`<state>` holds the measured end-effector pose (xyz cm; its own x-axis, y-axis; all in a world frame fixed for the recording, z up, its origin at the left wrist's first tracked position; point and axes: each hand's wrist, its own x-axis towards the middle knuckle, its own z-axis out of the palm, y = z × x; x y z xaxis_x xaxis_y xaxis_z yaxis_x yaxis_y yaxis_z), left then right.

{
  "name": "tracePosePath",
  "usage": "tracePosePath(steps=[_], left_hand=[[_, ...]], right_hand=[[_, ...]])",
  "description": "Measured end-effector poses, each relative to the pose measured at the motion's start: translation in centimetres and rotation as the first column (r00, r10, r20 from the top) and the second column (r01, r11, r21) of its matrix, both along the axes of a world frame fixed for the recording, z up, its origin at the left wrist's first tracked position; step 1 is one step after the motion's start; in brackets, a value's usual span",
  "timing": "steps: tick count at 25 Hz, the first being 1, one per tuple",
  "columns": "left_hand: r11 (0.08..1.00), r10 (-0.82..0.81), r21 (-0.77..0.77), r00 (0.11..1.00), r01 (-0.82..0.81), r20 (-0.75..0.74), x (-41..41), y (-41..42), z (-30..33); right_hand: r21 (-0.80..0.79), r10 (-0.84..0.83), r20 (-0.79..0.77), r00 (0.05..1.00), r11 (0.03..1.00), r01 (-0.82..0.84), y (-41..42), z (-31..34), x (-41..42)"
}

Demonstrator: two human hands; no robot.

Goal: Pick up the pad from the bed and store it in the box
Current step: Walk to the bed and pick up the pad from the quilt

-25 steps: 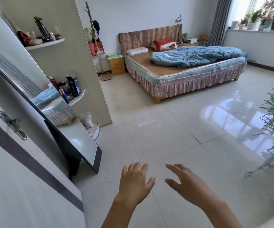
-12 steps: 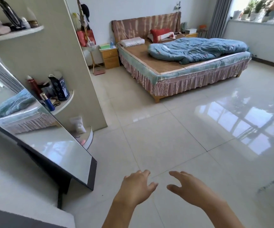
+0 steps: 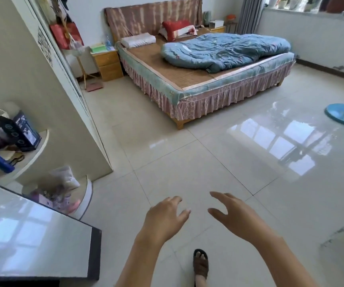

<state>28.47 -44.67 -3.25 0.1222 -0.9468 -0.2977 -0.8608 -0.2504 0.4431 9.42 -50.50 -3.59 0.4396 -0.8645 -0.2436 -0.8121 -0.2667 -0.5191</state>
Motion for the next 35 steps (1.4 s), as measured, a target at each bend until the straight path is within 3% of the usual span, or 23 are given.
tracePosePath(steps=[12,25,35], left_hand=[[1.000,0.000,0.023,0.998,-0.001,0.061,5.2,-30.5,1.0],[0.989,-0.116,0.101,0.984,0.103,0.135,14.5,-67.4,-0.7],[0.970,-0.219,0.156,0.944,0.184,0.246,13.0,-92.8,-1.1]], right_hand=[[0.042,0.028,-0.033,0.999,0.999,-0.027,-31.3,0.3,5.4],[0.109,-0.010,-0.151,0.989,0.994,0.026,-66.2,-0.3,13.6],[0.128,-0.017,-0.212,0.977,0.991,0.045,-90.6,-0.7,12.2]])
